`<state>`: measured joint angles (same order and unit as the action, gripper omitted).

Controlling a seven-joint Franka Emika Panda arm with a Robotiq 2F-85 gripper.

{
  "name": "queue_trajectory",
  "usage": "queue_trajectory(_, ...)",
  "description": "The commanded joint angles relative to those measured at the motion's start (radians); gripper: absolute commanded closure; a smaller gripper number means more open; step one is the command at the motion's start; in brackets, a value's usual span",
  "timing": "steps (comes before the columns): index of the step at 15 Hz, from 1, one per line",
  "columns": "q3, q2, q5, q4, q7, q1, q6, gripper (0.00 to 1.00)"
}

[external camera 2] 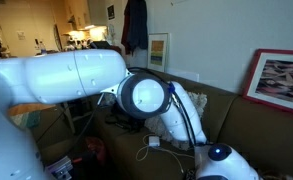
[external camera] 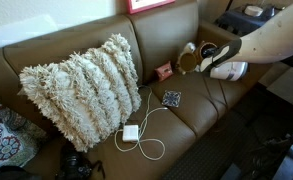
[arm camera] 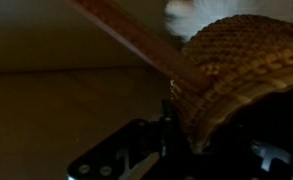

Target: Move the open basket bag t the side of the couch

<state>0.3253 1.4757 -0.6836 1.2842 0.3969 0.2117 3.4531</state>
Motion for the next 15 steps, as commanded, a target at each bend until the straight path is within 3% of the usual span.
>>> queue_trajectory(1,-0.049,0.000,0.007,-0.016,-0.045,0.041,0.000,0.96)
queue_trajectory(2,-0.028,0.000,-0.021,-0.008,-0.039,0.017,0.000,0.96)
queue_trajectory(3,-0.032,0.000,-0.020,-0.007,-0.040,0.019,0.000,0.83)
queue_trajectory(15,-0.032,0.000,-0.021,-0.007,-0.040,0.018,0.000,0.83)
